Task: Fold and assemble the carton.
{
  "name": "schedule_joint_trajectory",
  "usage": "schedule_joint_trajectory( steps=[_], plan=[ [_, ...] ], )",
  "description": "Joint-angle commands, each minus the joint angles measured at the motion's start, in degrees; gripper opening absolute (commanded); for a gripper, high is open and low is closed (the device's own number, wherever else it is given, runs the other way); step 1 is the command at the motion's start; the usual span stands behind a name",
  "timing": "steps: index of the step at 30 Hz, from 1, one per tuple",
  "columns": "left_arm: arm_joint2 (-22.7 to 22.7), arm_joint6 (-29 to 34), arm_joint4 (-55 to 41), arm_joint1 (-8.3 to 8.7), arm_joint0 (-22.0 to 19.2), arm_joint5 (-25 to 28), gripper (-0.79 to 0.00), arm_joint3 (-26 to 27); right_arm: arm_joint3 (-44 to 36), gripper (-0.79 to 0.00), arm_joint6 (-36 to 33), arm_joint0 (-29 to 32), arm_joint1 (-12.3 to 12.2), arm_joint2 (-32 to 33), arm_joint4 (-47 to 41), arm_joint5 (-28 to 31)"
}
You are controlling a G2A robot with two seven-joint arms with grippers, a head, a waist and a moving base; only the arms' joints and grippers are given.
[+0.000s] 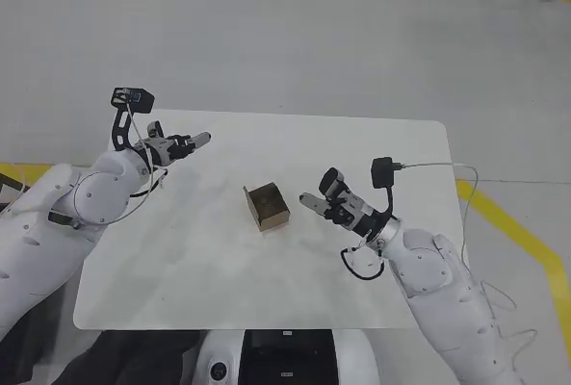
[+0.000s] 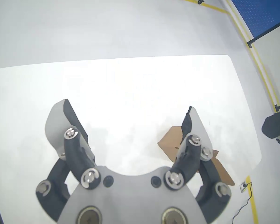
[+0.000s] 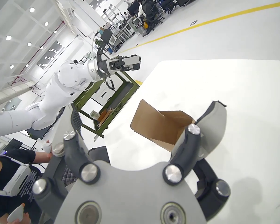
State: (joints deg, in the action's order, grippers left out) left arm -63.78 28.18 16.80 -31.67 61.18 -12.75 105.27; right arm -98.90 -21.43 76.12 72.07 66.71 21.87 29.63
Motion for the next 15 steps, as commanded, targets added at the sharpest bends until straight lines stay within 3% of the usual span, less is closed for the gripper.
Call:
schedule_joint_trajectory(
  steps=[1,6,10,15],
  plan=[
    [0.0,0.0,0.0,0.0,0.0,0.0,0.0,0.0,-0.44,0.0,-1.0,-0.04,0.03,-0.73,0.62,-1.15],
    [-1.1,-0.78,-1.79,-0.18,0.66,0.78,0.0,-2.32,-3.45,0.0,-3.19,-2.64,0.25,-4.31,12.62,-6.7],
    [-2.05,-0.96,2.06,-0.22,1.29,-0.32,0.0,-4.43,-3.71,0.0,-2.17,-3.91,0.78,-8.44,21.35,-10.89],
    [-2.2,0.8,8.61,-0.29,0.67,3.85,0.0,-8.13,-3.66,0.0,-2.04,-4.9,1.63,-13.73,28.53,-16.06]
  ],
)
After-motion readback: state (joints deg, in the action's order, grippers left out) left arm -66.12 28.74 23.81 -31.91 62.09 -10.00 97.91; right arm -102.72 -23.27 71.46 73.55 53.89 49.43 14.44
